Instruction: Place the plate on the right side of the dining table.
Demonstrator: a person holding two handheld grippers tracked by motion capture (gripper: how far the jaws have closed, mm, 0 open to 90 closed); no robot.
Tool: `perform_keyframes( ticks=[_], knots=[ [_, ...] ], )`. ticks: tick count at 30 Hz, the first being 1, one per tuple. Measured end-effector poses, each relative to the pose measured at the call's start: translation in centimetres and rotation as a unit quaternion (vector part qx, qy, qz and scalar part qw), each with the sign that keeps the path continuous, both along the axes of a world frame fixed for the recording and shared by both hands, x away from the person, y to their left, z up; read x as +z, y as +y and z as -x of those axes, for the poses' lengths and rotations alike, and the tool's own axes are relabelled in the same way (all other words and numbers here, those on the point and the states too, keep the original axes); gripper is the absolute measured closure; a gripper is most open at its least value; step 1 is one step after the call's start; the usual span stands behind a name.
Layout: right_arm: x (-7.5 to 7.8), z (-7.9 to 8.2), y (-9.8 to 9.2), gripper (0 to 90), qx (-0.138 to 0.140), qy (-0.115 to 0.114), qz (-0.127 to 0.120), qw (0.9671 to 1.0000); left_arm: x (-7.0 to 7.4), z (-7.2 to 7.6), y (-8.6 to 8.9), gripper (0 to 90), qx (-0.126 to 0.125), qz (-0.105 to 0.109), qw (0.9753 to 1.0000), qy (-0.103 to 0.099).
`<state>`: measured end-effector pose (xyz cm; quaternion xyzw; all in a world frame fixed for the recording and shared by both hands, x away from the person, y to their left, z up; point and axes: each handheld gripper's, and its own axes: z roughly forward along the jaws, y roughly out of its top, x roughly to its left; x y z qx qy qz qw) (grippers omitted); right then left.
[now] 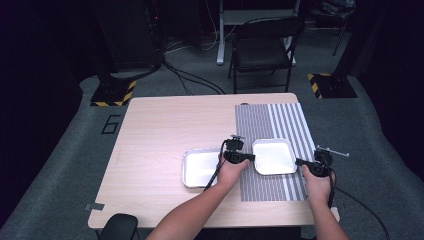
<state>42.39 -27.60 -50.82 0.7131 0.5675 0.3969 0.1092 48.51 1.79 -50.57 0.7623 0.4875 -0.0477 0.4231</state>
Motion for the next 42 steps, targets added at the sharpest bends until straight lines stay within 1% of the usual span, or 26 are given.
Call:
perform_keyframes(
  ticks=[2,4,6,8,11,15,17,19,20,21,22,23,24,25,26,28,30,31,32,33,35,36,37,40,42],
  knots=[
    [0.0,0.1,-0.1,88.9,-0.001,0.002,-0.007,1.0000,0.0,0.0,0.0,80.2,0.000,-0.001,1.0000,0.000],
    [0.0,0.2,0.0,88.8,-0.003,0.003,-0.006,1.0000,-0.1,0.0,0.0,78.9,0.001,0.000,1.0000,0.000],
    [0.0,0.3,-0.1,88.8,-0.002,-0.001,-0.002,1.0000,-0.1,0.0,0.0,77.7,-0.001,-0.001,1.0000,0.001],
    [-0.1,0.3,-0.1,88.7,-0.003,-0.004,-0.005,1.0000,-0.1,0.0,0.0,76.8,-0.001,0.000,1.0000,0.001],
    [-0.1,0.4,-0.1,88.6,-0.003,-0.003,-0.008,1.0000,-0.1,0.0,-0.1,76.1,-0.001,0.001,1.0000,0.002],
    [-0.2,0.6,-0.1,88.3,-0.001,-0.001,-0.006,1.0000,0.0,0.0,0.0,74.3,0.000,0.002,1.0000,0.002],
    [-0.2,0.6,-0.1,87.7,0.000,-0.002,-0.005,1.0000,0.1,-0.1,0.1,73.5,0.001,0.004,1.0000,-0.001],
    [-0.1,0.8,-0.1,82.1,-0.005,-0.003,-0.012,0.9999,0.2,0.0,0.2,71.6,0.000,0.004,1.0000,-0.004],
    [-0.1,0.8,-0.1,79.1,-0.002,-0.011,-0.011,0.9999,0.3,0.0,0.2,70.3,0.003,0.004,1.0000,-0.006],
    [0.0,0.9,-0.1,77.4,-0.002,-0.020,-0.011,0.9997,0.4,0.0,0.4,68.7,0.000,0.000,1.0000,-0.006],
    [0.1,1.0,-0.1,75.4,-0.003,-0.025,-0.006,0.9997,0.5,0.1,0.5,67.3,0.003,0.000,1.0000,-0.009],
    [0.3,1.0,0.0,73.6,-0.003,-0.033,0.010,0.9994,0.5,0.2,0.6,65.9,0.005,0.002,0.9999,-0.010],
    [0.5,1.1,0.2,72.8,-0.004,-0.035,0.016,0.9992,0.7,0.2,0.9,65.4,0.003,0.002,0.9999,-0.011],
    [0.8,1.2,0.3,71.2,0.002,-0.041,0.018,0.9990,0.8,0.3,1.1,64.7,0.002,0.002,0.9999,-0.014],
    [1.0,1.2,0.5,70.7,0.007,-0.041,0.021,0.9989,1.0,0.3,1.3,64.3,0.002,0.002,0.9999,-0.017],
    [1.3,1.3,1.0,69.9,0.019,-0.048,0.026,0.9983,1.3,0.4,2.0,62.8,0.004,0.002,0.9997,-0.023],
    [1.8,1.3,1.5,67.9,0.031,-0.053,0.021,0.9979,1.5,0.3,2.8,62.0,0.005,0.000,0.9995,-0.030],
    [1.9,1.3,1.6,67.5,0.039,-0.056,0.023,0.9974,1.6,0.3,3.1,61.6,0.009,0.002,0.9995,-0.031],
    [2.1,1.3,1.8,67.1,0.042,-0.056,0.019,0.9974,1.8,0.3,3.9,61.1,0.013,0.004,0.9994,-0.033],
    [2.3,1.5,2.1,66.8,0.050,-0.062,0.020,0.9966,1.8,0.3,4.2,60.3,0.017,0.007,0.9993,-0.034],
    [2.5,1.6,2.4,65.5,0.061,-0.063,0.013,0.9961,2.0,0.3,5.1,59.4,0.023,0.010,0.9990,-0.036],
    [2.6,1.7,2.6,64.7,0.064,-0.065,0.015,0.9957,2.0,0.3,5.6,59.1,0.025,0.009,0.9989,-0.039],
    [2.7,1.8,2.8,63.5,0.068,-0.064,0.013,0.9956,2.1,0.3,6.2,58.5,0.026,0.005,0.9988,-0.041],
    [2.9,2.0,3.2,61.8,0.079,-0.065,0.015,0.9946,2.3,0.3,7.2,57.7,0.036,0.008,0.9984,-0.042],
    [2.9,2.2,3.5,61.9,0.089,-0.062,0.010,0.9940,2.4,0.4,8.0,57.5,0.041,0.009,0.9981,-0.045]
  ],
)
